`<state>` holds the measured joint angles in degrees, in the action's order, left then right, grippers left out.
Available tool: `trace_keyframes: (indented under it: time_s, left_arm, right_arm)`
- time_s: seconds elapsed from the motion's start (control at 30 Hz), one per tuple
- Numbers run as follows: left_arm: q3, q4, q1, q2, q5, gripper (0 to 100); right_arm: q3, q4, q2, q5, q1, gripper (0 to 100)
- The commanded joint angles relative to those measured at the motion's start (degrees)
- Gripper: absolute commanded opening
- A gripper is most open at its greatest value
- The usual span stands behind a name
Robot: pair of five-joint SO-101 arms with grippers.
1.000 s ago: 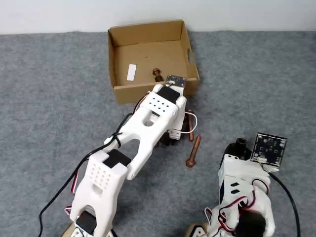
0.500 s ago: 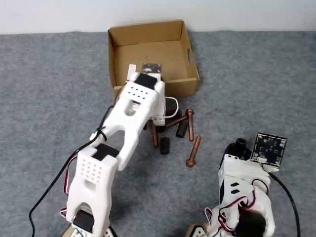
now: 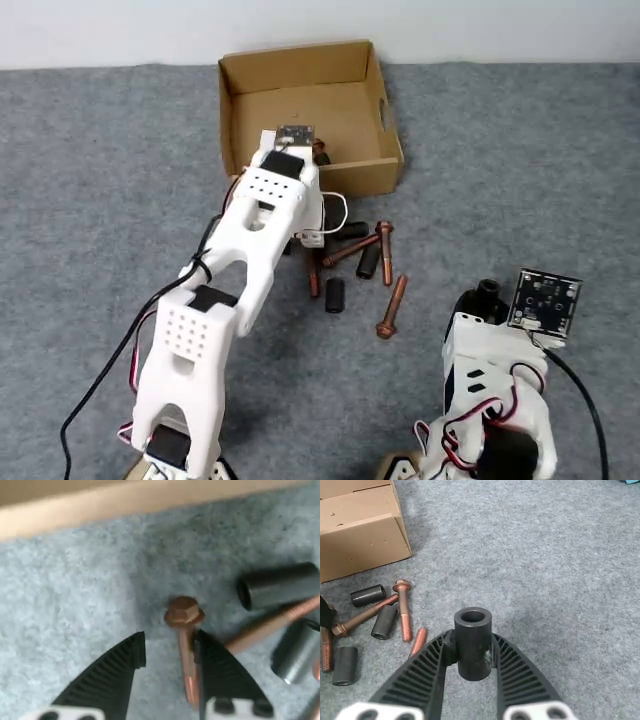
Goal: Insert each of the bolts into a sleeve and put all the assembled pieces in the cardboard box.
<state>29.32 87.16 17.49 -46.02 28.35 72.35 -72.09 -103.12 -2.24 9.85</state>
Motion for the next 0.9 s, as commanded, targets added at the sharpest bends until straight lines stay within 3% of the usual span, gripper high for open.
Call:
trace_keyframes:
  time_s: [0.0, 0.13, 0.23, 0.5, 0.7, 0.87]
  left_arm:
    - [2.9, -1.5, -0.2, -1.9, -0.4, 16]
    - [7.1, -1.4, -0.6, -5.3, -0.4, 13]
    - [10.3, -0.7, -0.6, -5.9, -0.4, 0]
    - [24.6, 13.6, 1.6, -5.3, 1.6, 0]
    - [20.2, 13.5, 5.0, 10.9, 1.3, 0]
    - [5.8, 13.2, 9.1, 28.0, 1.2, 0]
  right_arm:
    - [-1.6, -0.1, -0.4, 0.5, 0.5, 0.9]
    - [-1.0, -0.1, -0.4, 0.6, 0.5, 0.9]
    - [-1.0, -0.1, -0.4, 0.6, 0.5, 0.9]
    - [-3.6, -0.8, -0.4, 0.6, 0.5, 0.9]
    - [-8.8, -10.7, -0.4, 0.5, -4.2, 0.8]
    - [-10.7, -12.9, -0.4, 0.6, -5.1, 0.8]
